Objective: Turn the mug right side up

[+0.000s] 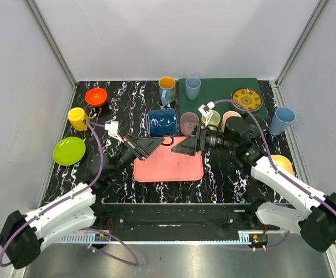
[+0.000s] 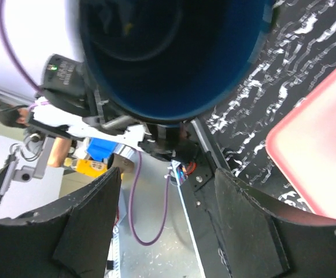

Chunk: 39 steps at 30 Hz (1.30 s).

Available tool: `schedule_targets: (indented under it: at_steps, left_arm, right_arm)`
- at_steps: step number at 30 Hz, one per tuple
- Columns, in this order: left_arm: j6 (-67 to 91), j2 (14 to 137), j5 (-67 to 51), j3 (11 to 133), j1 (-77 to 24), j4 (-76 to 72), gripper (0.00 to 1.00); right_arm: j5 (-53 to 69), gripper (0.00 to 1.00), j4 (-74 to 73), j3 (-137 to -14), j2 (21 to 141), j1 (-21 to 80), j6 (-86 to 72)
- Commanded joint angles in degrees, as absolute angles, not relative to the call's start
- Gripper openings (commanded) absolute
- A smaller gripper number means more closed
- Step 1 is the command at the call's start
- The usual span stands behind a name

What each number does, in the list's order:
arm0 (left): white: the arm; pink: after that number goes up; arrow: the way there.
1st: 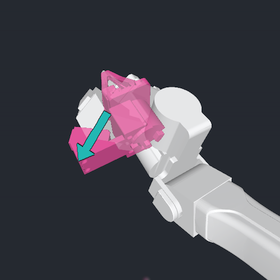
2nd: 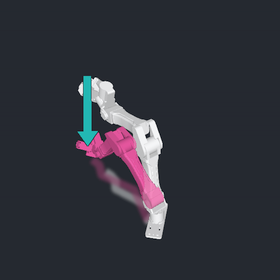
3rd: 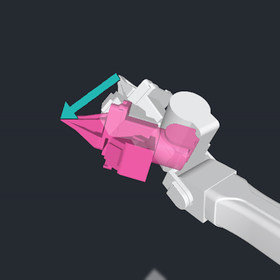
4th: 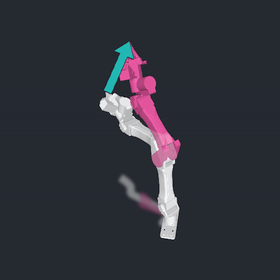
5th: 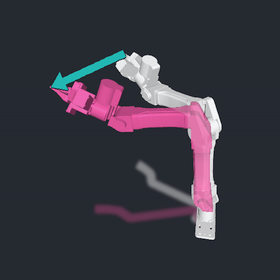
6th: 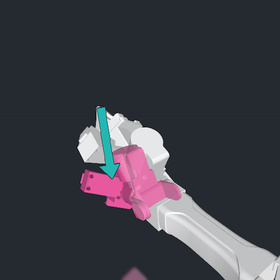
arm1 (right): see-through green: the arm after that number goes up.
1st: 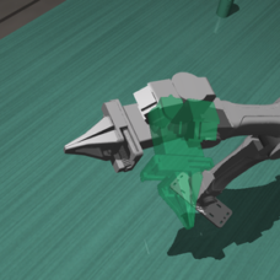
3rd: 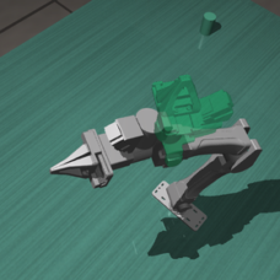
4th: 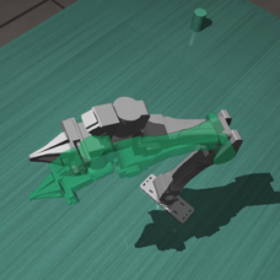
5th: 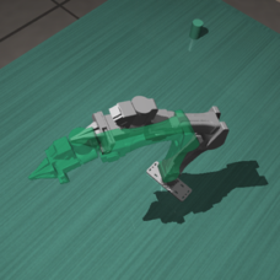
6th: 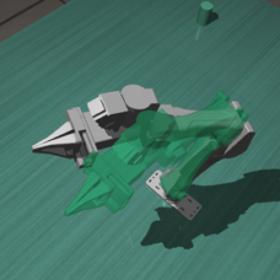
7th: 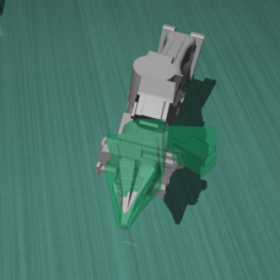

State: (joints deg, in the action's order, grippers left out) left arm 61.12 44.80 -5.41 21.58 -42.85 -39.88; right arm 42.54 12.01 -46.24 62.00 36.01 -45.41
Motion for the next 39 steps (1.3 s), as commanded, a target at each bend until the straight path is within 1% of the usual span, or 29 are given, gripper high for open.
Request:
schedule_targets:
  at_steps: [1, 5, 8, 12, 15, 17, 20, 22, 23, 26, 27, 29, 30, 33, 35, 37, 38, 39]
  left_arm:
    - [62.3, 45.6, -6.3, 25.5, -43.2, -51.7, 0.0]
    - [64.9, 47.8, -8.4, 24.7, -43.2, -54.9, 0.0]
    - [66.5, 49.0, -9.4, 23.8, -43.4, -57.2, 0.0]
    - [66.5, 49.2, -9.6, 23.3, -43.9, -57.7, 0.0]
    - [66.9, 50.1, -10.5, 23.4, -44.3, -59.1, 0.0]
    - [67.1, 51.0, -11.1, 23.5, -44.6, -59.8, 0.0]
    - [67.2, 51.8, -11.7, 23.6, -45.3, -60.8, 0.0]
    - [67.3, 52.6, -12.4, 23.6, -45.7, -61.1, 0.0]
    - [67.4, 53.0, -12.6, 23.6, -46.0, -61.3, 0.0]
    - [67.8, 54.3, -14.0, 23.7, -46.7, -62.3, 0.0]
    - [67.9, 54.7, -14.5, 23.6, -46.8, -62.7, 0.0]
    - [68.1, 55.5, -15.0, 23.4, -47.5, -63.4, 0.0]
    - [68.2, 55.7, -15.6, 23.3, -47.6, -64.0, 0.0]
    - [68.6, 55.6, -15.9, 22.3, -47.9, -64.9, 0.0]
    - [68.4, 54.7, -15.4, 21.3, -47.9, -64.6, 0.0]
    - [67.1, 52.7, -14.2, 20.4, -47.9, -62.9, 0.01]
    - [66.5, 51.8, -13.6, 20.3, -47.9, -61.7, 0.19]
    - [65.9, 49.9, -12.3, 20.3, -47.8, -58.7, 0.28]
  right_arm:
    - [38.9, 0.72, 10.2, -47.6, 63.1, 36.4, -42.3]
    - [39.2, 0.7, 14.8, -47.5, 65.1, 36.4, -44.0]
    - [40.9, 0.69, 23.3, -46.4, 65.0, 36.4, -48.1]
    - [42.1, 0.67, 25.3, -48.1, 66.5, 36.5, -49.5]
    - [42.7, 0.63, 25.9, -49.2, 68.5, 36.5, -50.2]
    - [43.3, 0.58, 27.2, -49.4, 69.8, 36.4, -50.9]
    - [43.9, 0.45, 29.6, -49.1, 70.8, 36.4, -52.6]
    - [44.1, 0.4, 30.8, -49.2, 71.2, 36.5, -52.9]
    - [44.4, 0.35, 31.2, -49.2, 71.3, 36.4, -53.4]
    - [45.3, 0.34, 33.0, -49.7, 71.7, 36.4, -54.1]
    - [45.7, 0.31, 34.4, -49.8, 71.9, 36.4, -54.9]
    - [45.5, 0.22, 35.2, -50.1, 72.2, 36.5, -55.5]
    - [45.5, 0.12, 34.9, -50.2, 72.0, 36.4, -55.5]
    - [43.4, 0.0, 32.0, -50.3, 70.8, 36.3, -53.9]
    - [41.4, 0.0, 29.7, -50.3, 69.3, 36.4, -51.2]
    - [39.1, 0.0, 22.8, -51.6, 68.1, 36.3, -47.7]
    - [36.4, 0.0, 19.6, -52.3, 66.9, 36.5, -43.8]
    - [35.1, 0.0, 13.8, -53.2, 66.3, 36.4, -42.0]
